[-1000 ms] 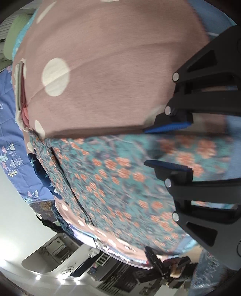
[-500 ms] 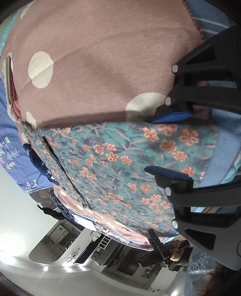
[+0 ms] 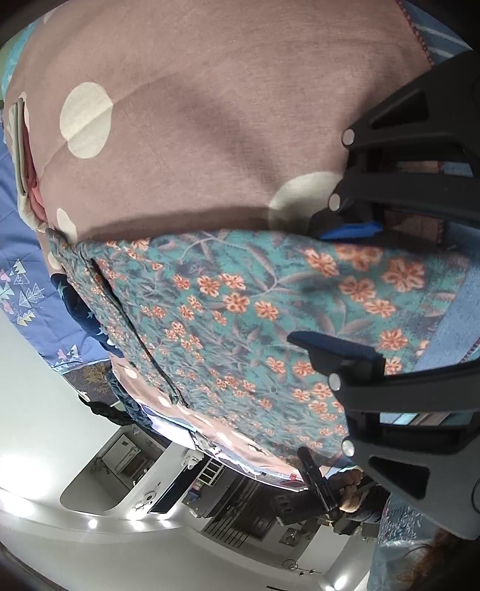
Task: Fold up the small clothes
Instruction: 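Lift the hem with both grippers and fold it toward the collar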
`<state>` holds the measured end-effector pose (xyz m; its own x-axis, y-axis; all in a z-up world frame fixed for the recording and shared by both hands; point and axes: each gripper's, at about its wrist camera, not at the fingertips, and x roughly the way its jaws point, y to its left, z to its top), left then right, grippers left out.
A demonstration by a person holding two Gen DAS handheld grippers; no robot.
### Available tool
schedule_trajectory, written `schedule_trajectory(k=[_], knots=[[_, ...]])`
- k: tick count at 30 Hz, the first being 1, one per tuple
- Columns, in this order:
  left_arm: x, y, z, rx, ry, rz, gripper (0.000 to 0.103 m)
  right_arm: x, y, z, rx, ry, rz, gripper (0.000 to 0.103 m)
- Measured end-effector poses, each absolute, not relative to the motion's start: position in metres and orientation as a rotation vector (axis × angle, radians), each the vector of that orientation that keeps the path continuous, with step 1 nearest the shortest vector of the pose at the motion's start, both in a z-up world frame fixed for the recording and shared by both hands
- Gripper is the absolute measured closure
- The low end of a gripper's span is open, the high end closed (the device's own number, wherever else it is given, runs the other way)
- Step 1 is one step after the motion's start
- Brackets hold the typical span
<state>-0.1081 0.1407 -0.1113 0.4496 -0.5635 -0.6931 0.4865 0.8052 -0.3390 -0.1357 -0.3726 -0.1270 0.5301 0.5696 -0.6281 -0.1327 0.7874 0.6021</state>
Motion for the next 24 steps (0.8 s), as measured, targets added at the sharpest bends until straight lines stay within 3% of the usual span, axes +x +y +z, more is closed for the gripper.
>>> schedule_trajectory(k=[6,8,12,17,20,24], knots=[[-0.114,0.138,-0.110,-0.073,0.891,-0.654,0.061,-0.140,-0.360,-0.130,0.493,0.947,0.494,0.069],[-0.100,0.135,-0.109,-0.126,0.896,-0.691,0.096,-0.122,-0.359,-0.135,0.549,0.976,0.485,0.100],[-0.100,0.137,-0.083,-0.157,0.788,-0.717,0.099,-0.112,-0.365,-0.118,0.633,0.922,0.505,0.100],[-0.111,0.144,0.025,-0.142,0.501,-0.707,0.099,-0.120,-0.385,-0.014,0.644,0.646,0.592,0.101],[-0.141,0.147,0.078,-0.119,0.357,-0.722,0.099,-0.146,-0.386,0.042,0.565,0.509,0.601,0.101],[-0.199,0.147,0.096,-0.041,0.279,-0.702,0.099,-0.213,-0.386,0.066,0.439,0.416,0.548,0.101]])
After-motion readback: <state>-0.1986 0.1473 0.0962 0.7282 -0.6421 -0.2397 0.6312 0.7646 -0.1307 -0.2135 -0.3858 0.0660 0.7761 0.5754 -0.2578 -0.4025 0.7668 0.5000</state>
